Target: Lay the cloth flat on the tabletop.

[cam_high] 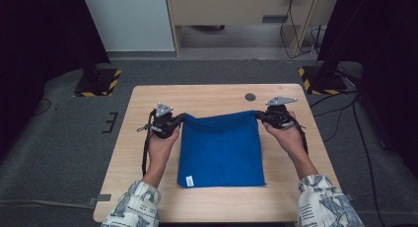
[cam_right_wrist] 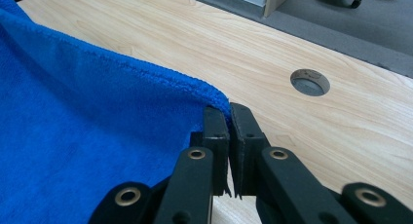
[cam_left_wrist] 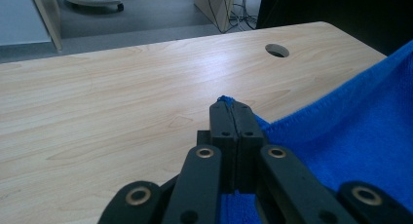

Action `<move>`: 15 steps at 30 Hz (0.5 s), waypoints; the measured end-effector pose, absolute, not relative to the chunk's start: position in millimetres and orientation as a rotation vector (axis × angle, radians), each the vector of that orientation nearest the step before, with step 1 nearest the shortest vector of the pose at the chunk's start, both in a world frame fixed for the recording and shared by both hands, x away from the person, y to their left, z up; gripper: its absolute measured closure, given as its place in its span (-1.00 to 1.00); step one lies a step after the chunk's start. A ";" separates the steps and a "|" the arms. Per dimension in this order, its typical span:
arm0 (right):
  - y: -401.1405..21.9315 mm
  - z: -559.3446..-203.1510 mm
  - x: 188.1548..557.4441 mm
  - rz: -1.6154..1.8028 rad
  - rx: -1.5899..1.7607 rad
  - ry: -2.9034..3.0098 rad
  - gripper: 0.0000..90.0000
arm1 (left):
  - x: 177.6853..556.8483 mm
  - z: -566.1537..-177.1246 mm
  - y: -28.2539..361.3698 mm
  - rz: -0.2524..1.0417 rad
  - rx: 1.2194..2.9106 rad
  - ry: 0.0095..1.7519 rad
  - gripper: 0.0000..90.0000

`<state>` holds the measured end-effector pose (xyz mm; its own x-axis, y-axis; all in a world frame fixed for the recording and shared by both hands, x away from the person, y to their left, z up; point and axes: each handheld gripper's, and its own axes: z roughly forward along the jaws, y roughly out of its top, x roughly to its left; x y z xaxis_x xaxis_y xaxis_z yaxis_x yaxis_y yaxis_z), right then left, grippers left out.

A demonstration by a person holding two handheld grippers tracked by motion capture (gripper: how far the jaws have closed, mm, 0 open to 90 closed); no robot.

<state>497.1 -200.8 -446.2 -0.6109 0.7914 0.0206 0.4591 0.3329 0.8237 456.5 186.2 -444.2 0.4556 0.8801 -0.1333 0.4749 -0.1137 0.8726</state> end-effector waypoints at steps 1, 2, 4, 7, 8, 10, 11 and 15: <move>-200.4 -446.3 498.1 1.173 1.099 2.222 0.93 | 456.5 -444.2 186.2 0.532 1.752 1.164 0.99; -199.9 -446.4 499.0 1.168 1.102 2.223 0.93 | 459.3 -445.2 184.8 0.529 1.757 1.165 0.99; -199.6 -447.8 501.4 1.145 1.104 2.230 0.93 | 462.0 -445.7 182.9 0.516 1.759 1.152 0.99; -200.5 -448.9 503.8 1.137 1.113 2.228 0.93 | 464.1 -445.2 181.3 0.524 1.770 1.145 0.99; -201.2 -450.0 506.2 1.127 1.122 2.228 0.93 | 468.0 -445.4 181.1 0.522 1.767 1.154 0.99; -201.8 -451.2 509.1 1.116 1.121 2.229 0.93 | 472.9 -446.7 180.5 0.520 1.767 1.168 0.99; -202.3 -451.7 510.4 1.118 1.129 2.229 0.93 | 475.3 -447.9 180.2 0.520 1.768 1.170 0.99; -204.0 -460.6 518.6 1.096 1.149 2.244 0.93 | 483.9 -455.4 177.0 0.503 1.790 1.178 0.99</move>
